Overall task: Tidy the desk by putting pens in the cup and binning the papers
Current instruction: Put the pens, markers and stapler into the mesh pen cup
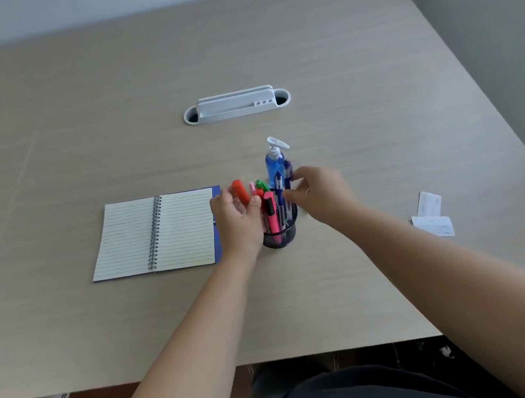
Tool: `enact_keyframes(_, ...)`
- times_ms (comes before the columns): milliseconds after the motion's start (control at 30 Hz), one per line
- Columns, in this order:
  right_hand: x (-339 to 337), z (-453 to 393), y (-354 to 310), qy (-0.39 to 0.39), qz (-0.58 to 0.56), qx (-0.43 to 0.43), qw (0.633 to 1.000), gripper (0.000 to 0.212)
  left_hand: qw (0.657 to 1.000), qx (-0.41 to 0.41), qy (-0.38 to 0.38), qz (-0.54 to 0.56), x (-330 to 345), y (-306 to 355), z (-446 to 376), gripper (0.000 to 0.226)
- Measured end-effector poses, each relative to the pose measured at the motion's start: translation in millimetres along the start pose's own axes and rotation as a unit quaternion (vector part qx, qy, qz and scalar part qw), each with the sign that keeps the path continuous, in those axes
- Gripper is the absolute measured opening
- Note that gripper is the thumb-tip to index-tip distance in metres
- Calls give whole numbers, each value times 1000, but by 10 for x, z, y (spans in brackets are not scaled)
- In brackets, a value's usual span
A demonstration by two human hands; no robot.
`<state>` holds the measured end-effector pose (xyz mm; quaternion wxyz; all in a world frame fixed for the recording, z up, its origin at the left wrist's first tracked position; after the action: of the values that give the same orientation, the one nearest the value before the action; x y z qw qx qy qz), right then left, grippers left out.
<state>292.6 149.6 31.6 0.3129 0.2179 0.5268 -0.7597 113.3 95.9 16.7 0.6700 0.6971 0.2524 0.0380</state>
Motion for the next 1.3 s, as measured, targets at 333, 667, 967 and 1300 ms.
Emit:
enact_keyframes(333, -115, -550, 904, 17, -147, 192, 970, 34, 981, -104, -161, 33, 72, -297, 115, 93)
enact_keyframes(667, 310, -787, 743, -40, -81, 223, 971, 29, 948, -61, -310, -35, 245, -303, 106, 96)
enact_keyframes(967, 183, -447, 930, -30, -291, 251, 923, 67, 944, -72, -319, -54, 200, -397, 74, 80)
enact_keyframes(1300, 47, 424, 536, 32, -365, 33, 930, 29, 944, -95, -315, -23, 186, -546, 109, 82)
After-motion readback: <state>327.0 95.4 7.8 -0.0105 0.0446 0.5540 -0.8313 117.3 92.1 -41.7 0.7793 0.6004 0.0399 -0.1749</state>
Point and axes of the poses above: each hand's wrist, its own z-axis away from the middle knuckle, its own x-axis out of the palm, y = z × x, the point moved 10 cm from there along -z, towards the middle knuckle, and after that the axes turned 12 degrees about x, right-handed, at the moved point
